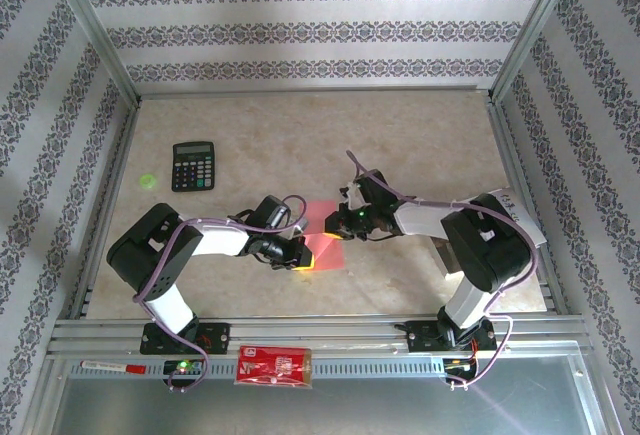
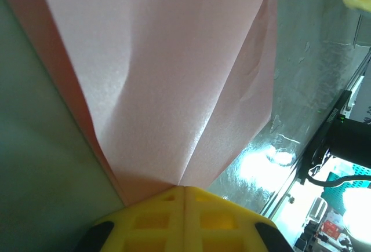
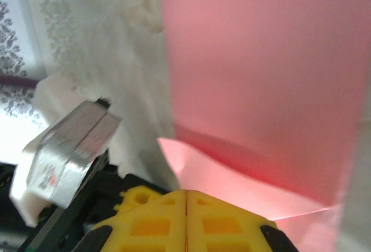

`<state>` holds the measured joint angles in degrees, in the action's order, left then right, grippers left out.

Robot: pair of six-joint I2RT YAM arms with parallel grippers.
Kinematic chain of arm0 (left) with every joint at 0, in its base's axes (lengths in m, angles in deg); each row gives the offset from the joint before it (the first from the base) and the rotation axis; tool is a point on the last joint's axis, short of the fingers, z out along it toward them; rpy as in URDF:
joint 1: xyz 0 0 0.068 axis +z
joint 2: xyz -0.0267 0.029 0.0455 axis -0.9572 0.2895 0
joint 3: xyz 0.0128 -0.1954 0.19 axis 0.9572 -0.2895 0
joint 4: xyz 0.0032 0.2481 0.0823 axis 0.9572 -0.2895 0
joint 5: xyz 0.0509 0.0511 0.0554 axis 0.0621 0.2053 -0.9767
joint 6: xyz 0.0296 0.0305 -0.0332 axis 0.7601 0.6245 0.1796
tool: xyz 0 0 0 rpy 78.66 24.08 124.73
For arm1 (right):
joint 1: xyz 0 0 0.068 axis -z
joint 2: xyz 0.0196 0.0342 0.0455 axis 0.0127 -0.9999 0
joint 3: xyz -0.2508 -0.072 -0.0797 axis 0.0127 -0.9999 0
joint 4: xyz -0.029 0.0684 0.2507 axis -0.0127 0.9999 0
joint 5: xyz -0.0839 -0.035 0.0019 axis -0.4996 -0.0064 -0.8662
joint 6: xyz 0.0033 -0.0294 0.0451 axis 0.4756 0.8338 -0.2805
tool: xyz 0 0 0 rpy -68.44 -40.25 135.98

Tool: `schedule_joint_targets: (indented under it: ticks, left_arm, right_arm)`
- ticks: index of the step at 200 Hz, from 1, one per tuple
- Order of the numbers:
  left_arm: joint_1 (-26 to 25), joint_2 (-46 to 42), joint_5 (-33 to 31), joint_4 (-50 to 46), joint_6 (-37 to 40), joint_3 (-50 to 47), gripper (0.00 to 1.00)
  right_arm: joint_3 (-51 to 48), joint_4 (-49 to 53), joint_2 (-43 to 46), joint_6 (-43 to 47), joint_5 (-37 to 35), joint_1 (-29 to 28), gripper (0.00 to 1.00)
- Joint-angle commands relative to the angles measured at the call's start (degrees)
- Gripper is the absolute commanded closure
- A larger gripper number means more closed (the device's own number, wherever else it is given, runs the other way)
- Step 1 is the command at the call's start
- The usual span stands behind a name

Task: Fold a paper plane with a square sheet of paper (pick it up from the middle)
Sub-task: Fold the triangle a second time at the center of the table.

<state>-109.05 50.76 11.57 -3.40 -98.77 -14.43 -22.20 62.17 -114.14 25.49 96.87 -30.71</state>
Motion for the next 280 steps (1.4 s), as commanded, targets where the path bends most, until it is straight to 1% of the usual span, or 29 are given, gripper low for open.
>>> schedule_joint_targets:
  ticks: [1,62,126,143,180,213,280]
  left_arm:
    - [0.07,3.4,-4.24,-4.57,1.44,-2.44,1.0]
    - [0.09,3.42,-4.45,-5.15,1.8,-2.23,1.0]
    - [0.16,2.91,-4.8,-6.33,2.37,-2.19,1.0]
    - [0.19,2.89,-5.08,-7.2,2.68,-1.99,1.0]
    - [0.25,3.73,-6.9,-11.14,4.85,-1.72,1.0]
    - [0.24,4.62,-7.02,-11.17,5.26,-2.7,1.0]
    - [0.28,5.27,-7.53,-11.86,5.98,-2.98,1.0]
  right_arm:
    - [-2.17,-0.25,1.08,-2.64,-1.69,-3.08,0.93]
    - [-4.17,-4.15,-0.66,-6.54,-4.4,-7.34,0.97]
    - [-4.82,-7.39,-3.78,-8.17,-4.8,-8.98,0.98]
    - [-4.73,-6.67,-4.13,-7.39,-5.07,-8.23,0.98]
    - [-4.2,-3.12,-4.05,-3.94,-5.68,-4.76,1.0]
    - [-3.34,-0.5,-4.6,-1.21,-6.5,-2.02,1.0]
    - [-1.29,1.42,-6.03,2.49,-6.73,3.74,1.0]
